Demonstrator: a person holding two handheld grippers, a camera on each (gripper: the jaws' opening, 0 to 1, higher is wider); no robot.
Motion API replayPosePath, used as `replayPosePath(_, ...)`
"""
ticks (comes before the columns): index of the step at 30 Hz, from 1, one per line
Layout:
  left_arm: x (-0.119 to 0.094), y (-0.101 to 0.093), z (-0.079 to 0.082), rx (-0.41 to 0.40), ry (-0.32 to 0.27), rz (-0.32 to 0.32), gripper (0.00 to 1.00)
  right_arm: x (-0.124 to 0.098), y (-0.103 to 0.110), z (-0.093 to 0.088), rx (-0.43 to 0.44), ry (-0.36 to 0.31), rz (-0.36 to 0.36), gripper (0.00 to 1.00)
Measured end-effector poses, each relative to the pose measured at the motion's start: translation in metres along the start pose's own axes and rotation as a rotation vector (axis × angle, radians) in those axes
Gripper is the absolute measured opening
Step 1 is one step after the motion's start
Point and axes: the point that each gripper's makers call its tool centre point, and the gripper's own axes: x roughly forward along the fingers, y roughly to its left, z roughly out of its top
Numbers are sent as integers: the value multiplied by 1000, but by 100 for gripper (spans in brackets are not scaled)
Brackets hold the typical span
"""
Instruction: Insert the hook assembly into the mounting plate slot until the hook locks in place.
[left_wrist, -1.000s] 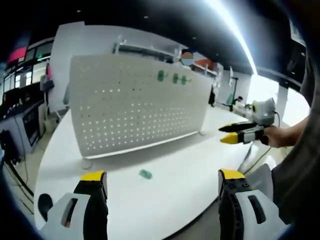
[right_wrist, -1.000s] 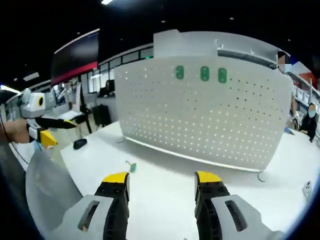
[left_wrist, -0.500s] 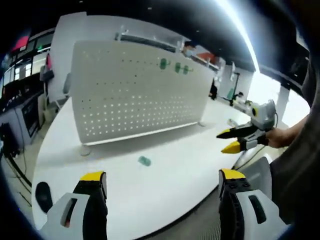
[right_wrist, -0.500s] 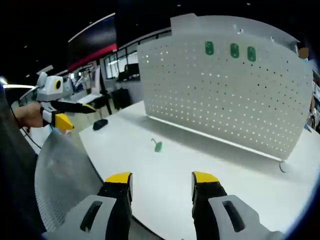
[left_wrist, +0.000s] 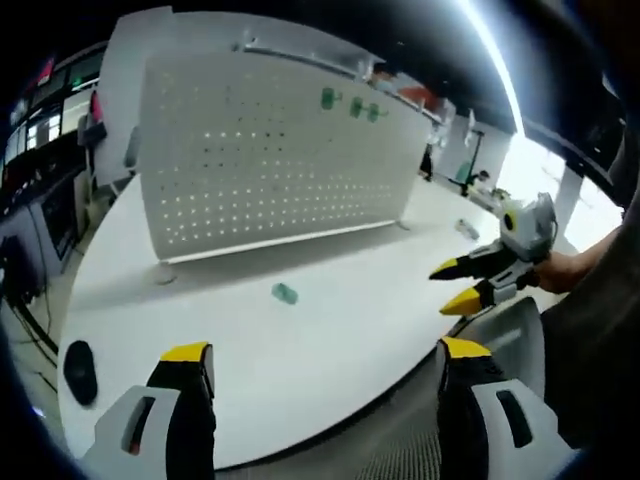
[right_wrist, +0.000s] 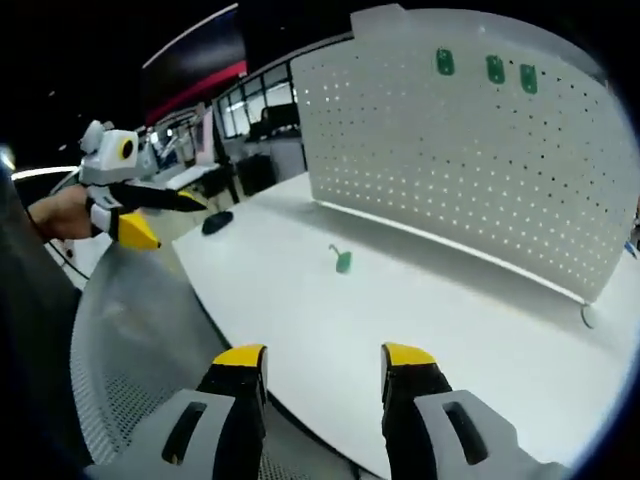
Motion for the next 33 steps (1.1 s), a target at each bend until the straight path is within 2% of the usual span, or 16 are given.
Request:
replayPosePath(10,6,-1,-6,10,38,-2,93,25,15,5,0,20,63,41)
replayPosePath(16,9,-2,-3,14,34,-14,92,53,18,11,8,29,90,39)
replayPosePath(26,7,8,5,9,15,-4,92,99,15,38,-2,25,117,36)
replayPosePath(33,8,16,4,-4,11,10,91,133,4,60,-10,33,123,34)
